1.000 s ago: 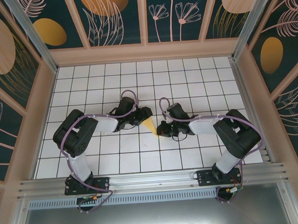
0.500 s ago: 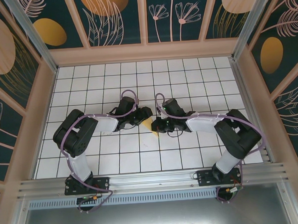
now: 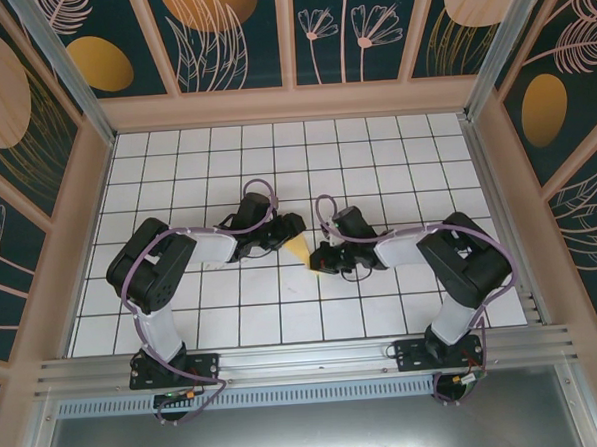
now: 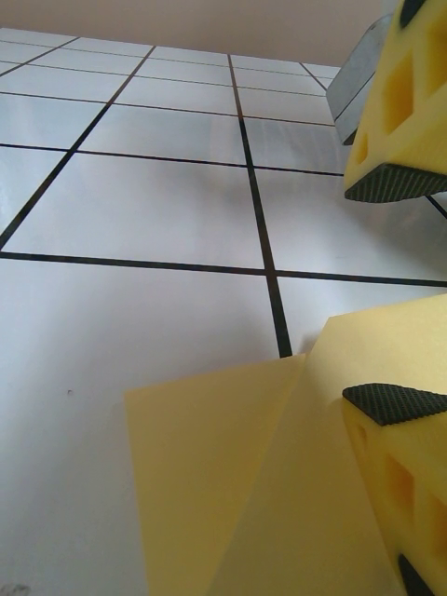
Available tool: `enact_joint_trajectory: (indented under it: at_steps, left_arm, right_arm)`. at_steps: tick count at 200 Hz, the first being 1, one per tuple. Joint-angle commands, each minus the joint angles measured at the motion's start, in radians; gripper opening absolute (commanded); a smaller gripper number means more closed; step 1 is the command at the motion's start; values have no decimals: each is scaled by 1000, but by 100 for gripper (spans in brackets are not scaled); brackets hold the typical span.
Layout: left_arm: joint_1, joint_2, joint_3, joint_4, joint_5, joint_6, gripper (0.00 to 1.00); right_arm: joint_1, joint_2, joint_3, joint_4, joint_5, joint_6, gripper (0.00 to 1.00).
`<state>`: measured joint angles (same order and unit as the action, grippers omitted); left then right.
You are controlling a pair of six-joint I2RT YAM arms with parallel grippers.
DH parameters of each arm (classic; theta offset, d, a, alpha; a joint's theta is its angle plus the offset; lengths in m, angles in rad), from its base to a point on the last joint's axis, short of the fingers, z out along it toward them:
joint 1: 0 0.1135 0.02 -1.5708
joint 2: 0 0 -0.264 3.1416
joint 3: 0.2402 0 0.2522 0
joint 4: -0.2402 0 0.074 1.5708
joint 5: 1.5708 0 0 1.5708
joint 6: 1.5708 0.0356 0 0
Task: Fold a paper plane with a square sheet of paper (pick it up from the middle)
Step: Fold the wing for the fifth time at the center of the table.
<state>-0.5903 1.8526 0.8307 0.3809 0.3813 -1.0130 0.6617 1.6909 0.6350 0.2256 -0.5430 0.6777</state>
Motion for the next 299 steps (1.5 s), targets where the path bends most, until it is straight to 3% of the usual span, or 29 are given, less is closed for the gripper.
enact_joint_trajectory:
  at_steps: [1,55,78,156,299]
  left_arm:
    - [21,62,-25,-161,-86,37,57]
    - [22,56,-22,-165,-85,37,57]
    - [21,55,-16,-170,-81,44,57]
    - [21,48,-24,-154,-72,42,58]
    - [21,42,-28,-164,-102,22,58]
  right_arm:
    - [-5,-10,-70,-61,-14,30,1]
    - [2,-97,-91,-58,-58,34,1]
    - [-2,-125,-11,-87,-54,8,1]
    - [-14,105,176,-59,-80,27,2]
    - [-1,-14,-68,-46,-126,40,4]
